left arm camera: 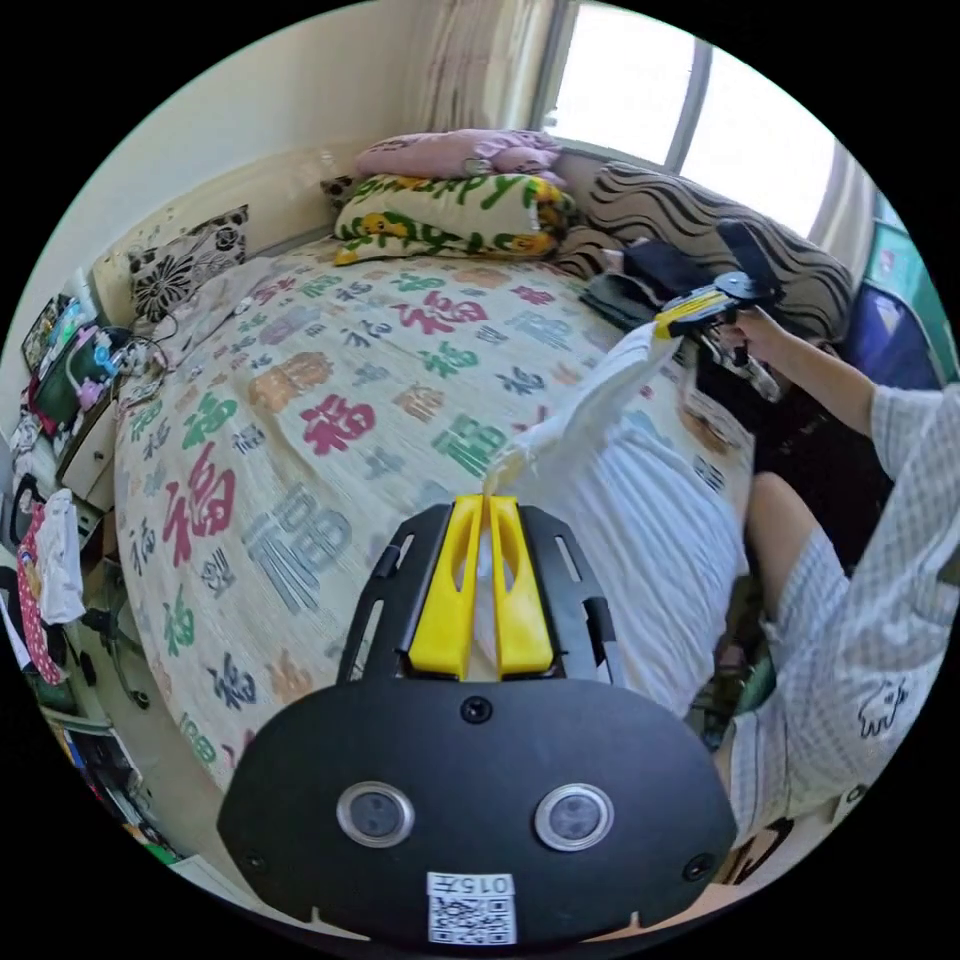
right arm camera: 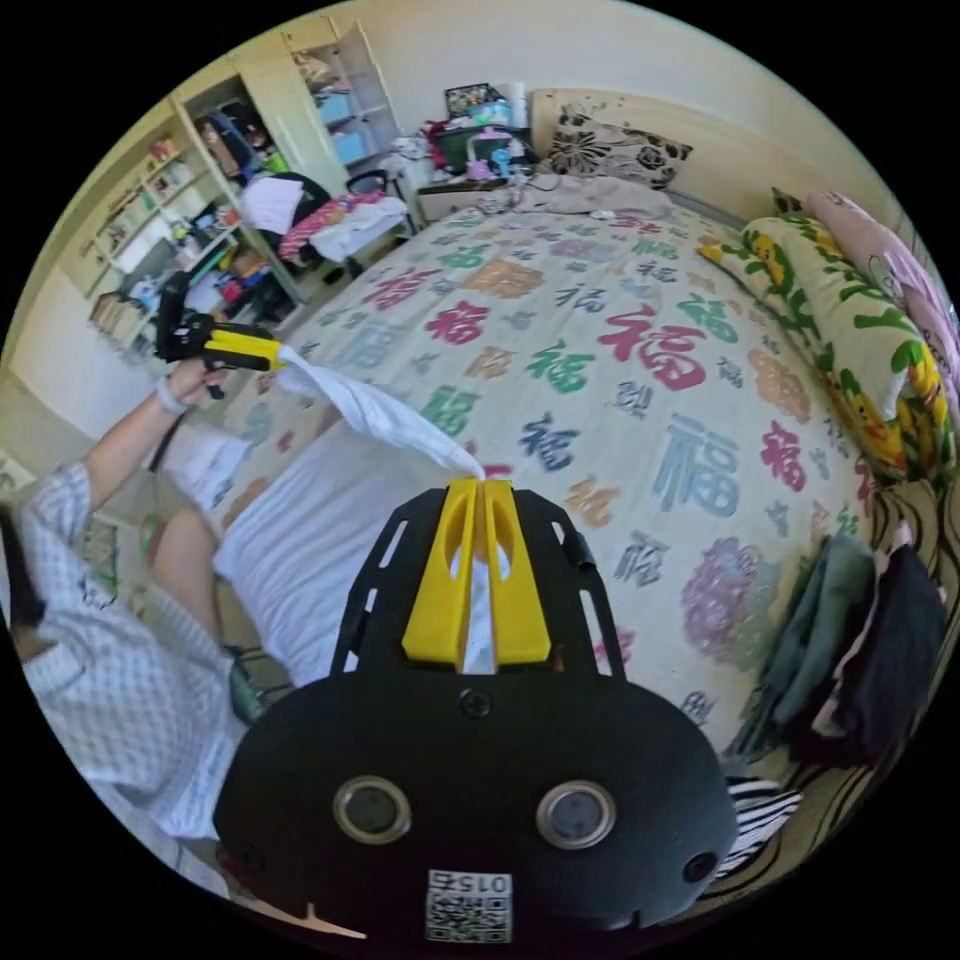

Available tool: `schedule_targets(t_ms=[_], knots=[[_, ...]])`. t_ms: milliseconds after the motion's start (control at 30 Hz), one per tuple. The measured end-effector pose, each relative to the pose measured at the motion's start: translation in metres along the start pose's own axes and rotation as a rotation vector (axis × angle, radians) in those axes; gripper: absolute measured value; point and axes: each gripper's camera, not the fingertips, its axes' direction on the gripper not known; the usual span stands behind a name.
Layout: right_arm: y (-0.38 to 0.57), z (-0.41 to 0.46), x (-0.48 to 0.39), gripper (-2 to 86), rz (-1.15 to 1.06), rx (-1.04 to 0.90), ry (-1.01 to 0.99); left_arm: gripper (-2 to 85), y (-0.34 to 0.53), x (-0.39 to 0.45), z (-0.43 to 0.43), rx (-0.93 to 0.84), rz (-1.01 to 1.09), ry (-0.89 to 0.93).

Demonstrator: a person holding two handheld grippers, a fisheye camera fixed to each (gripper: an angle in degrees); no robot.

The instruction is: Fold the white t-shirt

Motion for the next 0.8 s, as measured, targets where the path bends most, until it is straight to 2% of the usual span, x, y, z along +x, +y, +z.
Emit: schedule_targets(t_ms=[133, 267, 567, 633, 767, 800], knots=[[0.098, 0.002, -0.048, -0.2, -0.035, -0.050, -0.131, 0.2, 0.077, 0.066, 0.000, -0.031, 0.021, 0.048], [0.174, 0.037, -0.090, 0.0, -0.048, -0.156, -0.144, 0.2, 0.143, 0.122, 0.029, -0.122, -0.024, 0.062], [0.234, 0.105, -0.116, 1.3, -0.101, -0.283, 0.039, 0.0, 0.178, 0.176, 0.077, -0.228, -0.063, -0.041], [0.237, 0.115, -0.112, 2.2, -0.090, -0.303, 0.025, -0.1, 0.175, 0.179, 0.095, -0.296, -0.069, -0.046], [0.244, 0.129, -0.096, 5.8, 0.006, -0.372, 0.005, -0.5, 0.174, 0.180, 0.135, -0.568, -0.055, -0.010], [0.246, 0.127, -0.094, 5.9, 0.016, -0.368, 0.009, -0.6, 0.176, 0.181, 0.137, -0.604, -0.051, -0.047]])
